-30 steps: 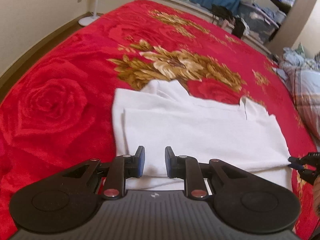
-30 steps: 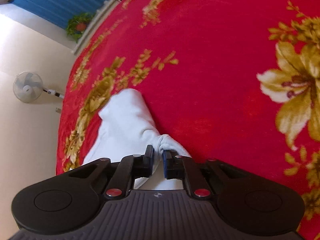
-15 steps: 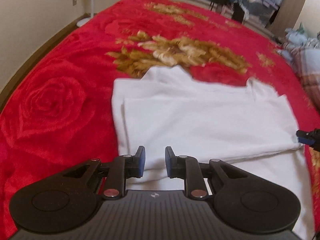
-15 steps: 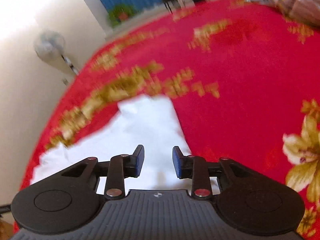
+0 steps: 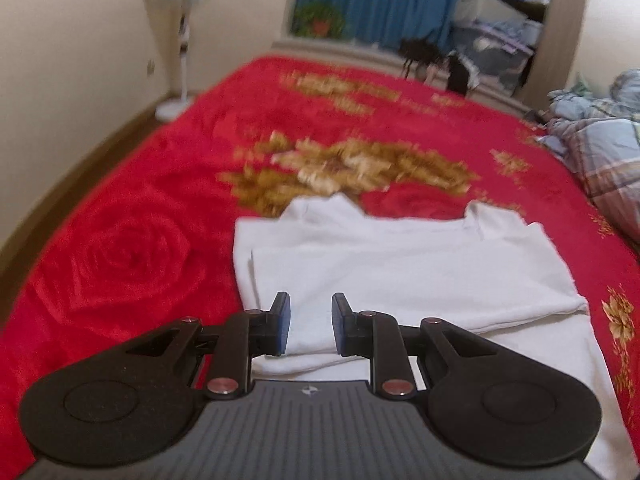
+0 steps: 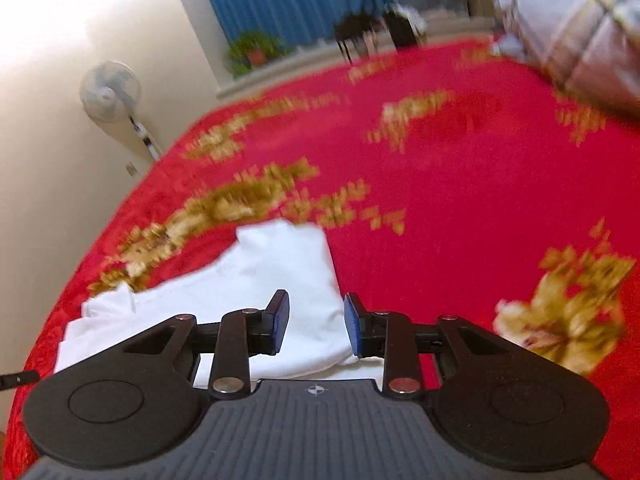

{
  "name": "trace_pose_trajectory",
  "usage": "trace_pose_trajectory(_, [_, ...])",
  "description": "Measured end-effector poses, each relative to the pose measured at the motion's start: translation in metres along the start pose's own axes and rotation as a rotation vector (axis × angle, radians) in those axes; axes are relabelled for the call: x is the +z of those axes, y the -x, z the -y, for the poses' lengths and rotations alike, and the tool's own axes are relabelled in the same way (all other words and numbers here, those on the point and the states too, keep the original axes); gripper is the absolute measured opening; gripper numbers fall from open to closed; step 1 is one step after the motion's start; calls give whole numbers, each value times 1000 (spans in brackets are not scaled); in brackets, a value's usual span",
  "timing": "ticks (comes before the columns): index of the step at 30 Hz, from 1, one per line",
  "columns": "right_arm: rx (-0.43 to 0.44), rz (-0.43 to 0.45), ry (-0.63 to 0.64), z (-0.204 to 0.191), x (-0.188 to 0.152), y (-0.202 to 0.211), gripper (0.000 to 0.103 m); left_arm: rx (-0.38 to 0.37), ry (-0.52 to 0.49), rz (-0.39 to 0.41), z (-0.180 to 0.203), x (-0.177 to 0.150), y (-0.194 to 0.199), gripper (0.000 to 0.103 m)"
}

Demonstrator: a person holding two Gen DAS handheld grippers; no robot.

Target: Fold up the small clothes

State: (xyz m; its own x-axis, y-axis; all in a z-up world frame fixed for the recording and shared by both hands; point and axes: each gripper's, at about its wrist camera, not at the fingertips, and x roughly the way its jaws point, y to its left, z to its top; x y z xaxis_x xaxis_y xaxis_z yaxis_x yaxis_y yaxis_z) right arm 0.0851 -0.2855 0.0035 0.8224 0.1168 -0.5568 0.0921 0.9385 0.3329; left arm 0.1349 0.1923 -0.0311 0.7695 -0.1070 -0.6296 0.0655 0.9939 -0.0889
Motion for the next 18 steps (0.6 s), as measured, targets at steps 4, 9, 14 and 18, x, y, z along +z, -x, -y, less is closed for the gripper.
trace_pose_trajectory(4, [18, 76, 62, -5, -5, 58, 32, -13, -71, 93, 12, -10, 40, 25])
trace_pose_trajectory(9, [-1, 138, 165, -5, -32, 127, 32, -38, -108, 141, 22, -32, 84, 25])
trace_pose_trajectory(14, [-22, 113, 178, 10, -72, 172, 35, -94, -17, 57, 22, -71, 116, 25])
trace_pose_trajectory(18, [-55, -49, 61, 40, -107, 158, 35, -108, 34, -63, 24, -111, 126, 25])
